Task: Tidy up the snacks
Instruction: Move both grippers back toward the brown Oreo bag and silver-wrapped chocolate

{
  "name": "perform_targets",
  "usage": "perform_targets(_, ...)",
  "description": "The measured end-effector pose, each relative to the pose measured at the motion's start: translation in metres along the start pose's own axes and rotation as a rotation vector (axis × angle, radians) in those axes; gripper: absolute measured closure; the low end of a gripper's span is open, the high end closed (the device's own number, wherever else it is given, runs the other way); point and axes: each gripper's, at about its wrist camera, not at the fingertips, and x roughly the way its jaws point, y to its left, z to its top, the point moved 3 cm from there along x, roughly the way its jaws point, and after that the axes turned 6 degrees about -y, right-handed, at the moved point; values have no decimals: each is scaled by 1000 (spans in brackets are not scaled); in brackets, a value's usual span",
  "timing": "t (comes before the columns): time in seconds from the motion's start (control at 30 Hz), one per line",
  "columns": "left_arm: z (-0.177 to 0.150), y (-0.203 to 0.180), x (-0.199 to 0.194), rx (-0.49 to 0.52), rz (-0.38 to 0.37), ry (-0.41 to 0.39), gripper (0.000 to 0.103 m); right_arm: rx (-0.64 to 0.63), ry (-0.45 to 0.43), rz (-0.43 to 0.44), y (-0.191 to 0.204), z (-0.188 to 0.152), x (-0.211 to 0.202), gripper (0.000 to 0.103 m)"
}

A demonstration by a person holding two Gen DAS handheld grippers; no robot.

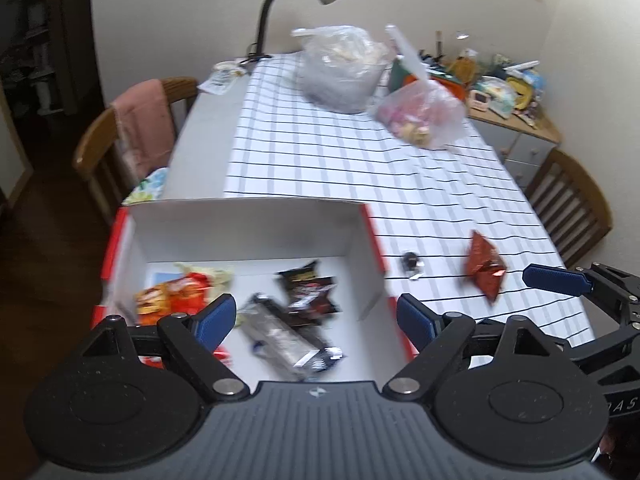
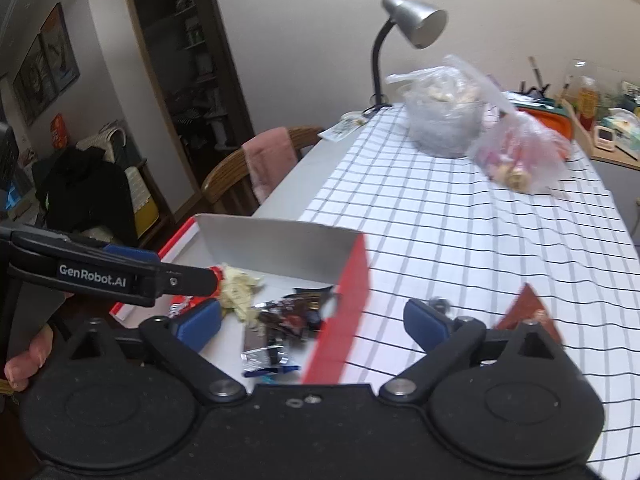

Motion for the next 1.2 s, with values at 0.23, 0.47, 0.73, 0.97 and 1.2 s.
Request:
perform_targets(0.23, -3, -58, 18, 15, -39, 8, 2, -7, 2, -40, -54, -9, -23, 0)
perform_targets(0.47, -4, -112, 55, 22, -29, 38, 2, -70, 47, -103, -115, -21, -32, 0)
perform_targets(0.73, 8, -152, 110, 4, 74, 54, 2, -142, 123, -104, -176, -27, -7, 0)
perform_targets(0.97, 14, -164, 165, 1, 186, 105, 2, -181, 192, -60, -206, -32, 34, 1)
perform_targets(1.2, 16, -159, 213, -26, 264, 183, 2, -210, 241, -13, -215, -37, 67, 3)
